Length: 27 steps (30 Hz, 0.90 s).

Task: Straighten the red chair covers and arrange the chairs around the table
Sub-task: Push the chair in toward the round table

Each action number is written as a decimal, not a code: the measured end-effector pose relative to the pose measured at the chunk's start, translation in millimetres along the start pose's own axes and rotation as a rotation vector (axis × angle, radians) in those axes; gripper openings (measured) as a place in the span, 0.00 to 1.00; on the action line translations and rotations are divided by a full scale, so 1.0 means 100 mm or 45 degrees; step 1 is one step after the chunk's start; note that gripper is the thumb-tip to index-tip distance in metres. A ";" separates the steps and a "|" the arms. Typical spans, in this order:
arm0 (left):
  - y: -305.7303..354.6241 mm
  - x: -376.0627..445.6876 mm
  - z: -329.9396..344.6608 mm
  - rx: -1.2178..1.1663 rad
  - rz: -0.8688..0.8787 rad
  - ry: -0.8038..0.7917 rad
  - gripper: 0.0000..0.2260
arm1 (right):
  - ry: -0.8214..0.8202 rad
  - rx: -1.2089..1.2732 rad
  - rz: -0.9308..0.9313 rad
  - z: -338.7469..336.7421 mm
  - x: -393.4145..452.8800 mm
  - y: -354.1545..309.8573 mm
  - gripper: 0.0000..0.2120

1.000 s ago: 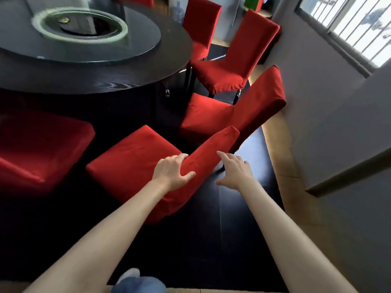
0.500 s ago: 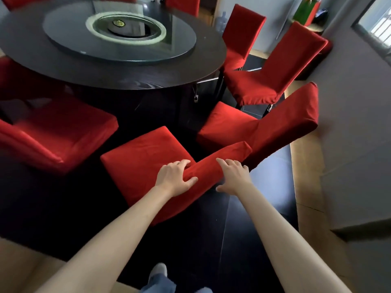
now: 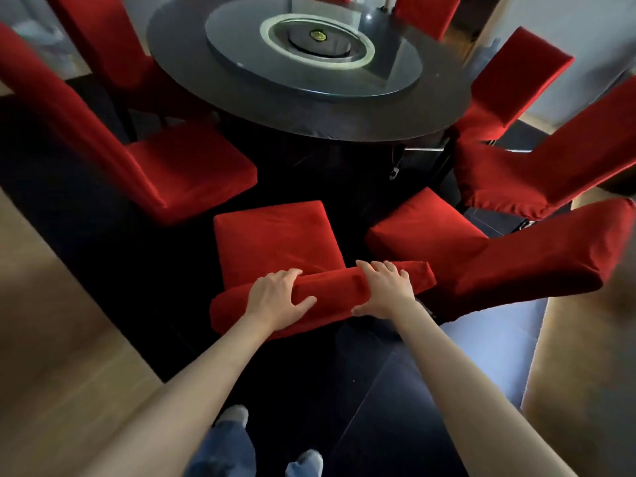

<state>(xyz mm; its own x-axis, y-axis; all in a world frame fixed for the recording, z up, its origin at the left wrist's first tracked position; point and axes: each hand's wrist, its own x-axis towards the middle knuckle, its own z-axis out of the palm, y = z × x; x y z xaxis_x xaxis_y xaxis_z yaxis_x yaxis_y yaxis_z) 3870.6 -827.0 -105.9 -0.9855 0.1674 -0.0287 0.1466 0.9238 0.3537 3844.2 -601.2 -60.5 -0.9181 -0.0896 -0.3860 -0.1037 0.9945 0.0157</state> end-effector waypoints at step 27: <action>-0.15 -0.10 0.16 0.262 -0.096 0.159 0.36 | 0.109 0.024 -0.057 0.32 0.22 0.31 0.49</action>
<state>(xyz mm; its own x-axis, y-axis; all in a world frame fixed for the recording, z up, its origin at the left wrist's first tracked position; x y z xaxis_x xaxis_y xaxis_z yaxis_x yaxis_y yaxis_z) 3879.7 -837.3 -125.9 -0.9953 0.0635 0.0727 0.0742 0.9848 0.1568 3833.1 -570.5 -98.3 -0.9421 -0.1378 -0.3056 -0.1392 0.9901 -0.0172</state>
